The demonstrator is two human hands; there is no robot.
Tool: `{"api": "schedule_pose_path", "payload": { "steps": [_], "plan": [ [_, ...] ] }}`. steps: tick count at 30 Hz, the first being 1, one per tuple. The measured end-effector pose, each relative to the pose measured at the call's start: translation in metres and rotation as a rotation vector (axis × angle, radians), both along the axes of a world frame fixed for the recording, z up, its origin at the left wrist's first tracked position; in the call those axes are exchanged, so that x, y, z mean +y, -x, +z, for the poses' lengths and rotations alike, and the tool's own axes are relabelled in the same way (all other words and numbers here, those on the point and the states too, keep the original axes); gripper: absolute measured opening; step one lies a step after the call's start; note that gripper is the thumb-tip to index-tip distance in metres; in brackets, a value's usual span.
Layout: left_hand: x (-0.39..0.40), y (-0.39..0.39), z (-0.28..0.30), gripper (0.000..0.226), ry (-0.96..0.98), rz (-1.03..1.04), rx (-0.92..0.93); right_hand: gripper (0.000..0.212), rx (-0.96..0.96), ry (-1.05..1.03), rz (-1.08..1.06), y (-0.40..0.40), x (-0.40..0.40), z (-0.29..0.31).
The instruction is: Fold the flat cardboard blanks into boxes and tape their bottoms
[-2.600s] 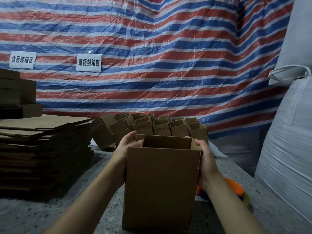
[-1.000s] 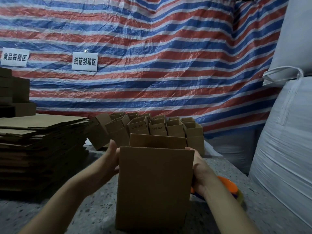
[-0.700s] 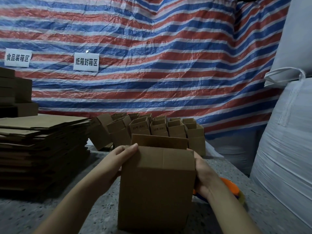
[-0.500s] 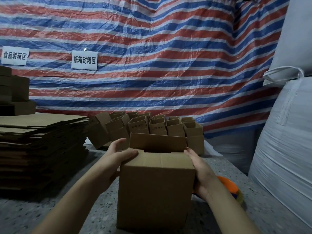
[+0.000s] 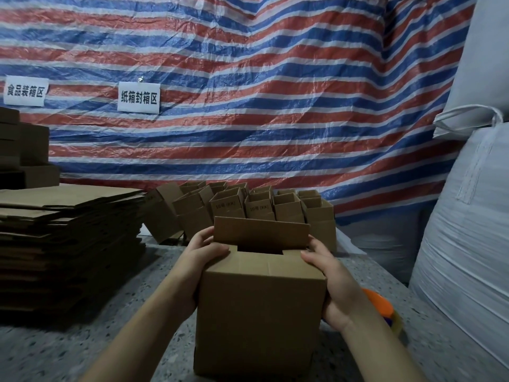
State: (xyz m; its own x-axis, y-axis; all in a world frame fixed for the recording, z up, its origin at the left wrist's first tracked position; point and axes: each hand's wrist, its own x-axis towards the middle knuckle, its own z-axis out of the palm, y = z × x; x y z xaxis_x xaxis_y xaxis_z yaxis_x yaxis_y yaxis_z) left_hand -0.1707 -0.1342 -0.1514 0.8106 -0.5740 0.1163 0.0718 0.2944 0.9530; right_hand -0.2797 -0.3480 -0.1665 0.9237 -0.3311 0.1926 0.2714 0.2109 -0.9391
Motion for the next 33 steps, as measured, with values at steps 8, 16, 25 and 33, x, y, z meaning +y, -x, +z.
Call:
{"api": "schedule_pose_path", "payload": {
  "steps": [8, 16, 25, 33],
  "plan": [
    [-0.004, 0.000, -0.001, 0.054, 0.008, 0.007, 0.022, 0.059, -0.010, -0.033, 0.067, 0.000, -0.001, -0.001],
    [0.000, -0.007, 0.001, 0.056, -0.012, -0.025, -0.066, 0.053, 0.019, 0.013, -0.016, 0.004, 0.003, -0.002],
    [0.012, -0.024, 0.019, 0.074, -0.305, -0.044, -0.487, 0.057, 0.024, -0.009, -0.030, 0.013, 0.012, 0.007],
    [0.014, -0.010, 0.016, 0.009, -0.484, 0.321, -0.823, 0.031, 0.049, -0.069, -0.108, 0.015, 0.017, 0.006]
  ]
}}
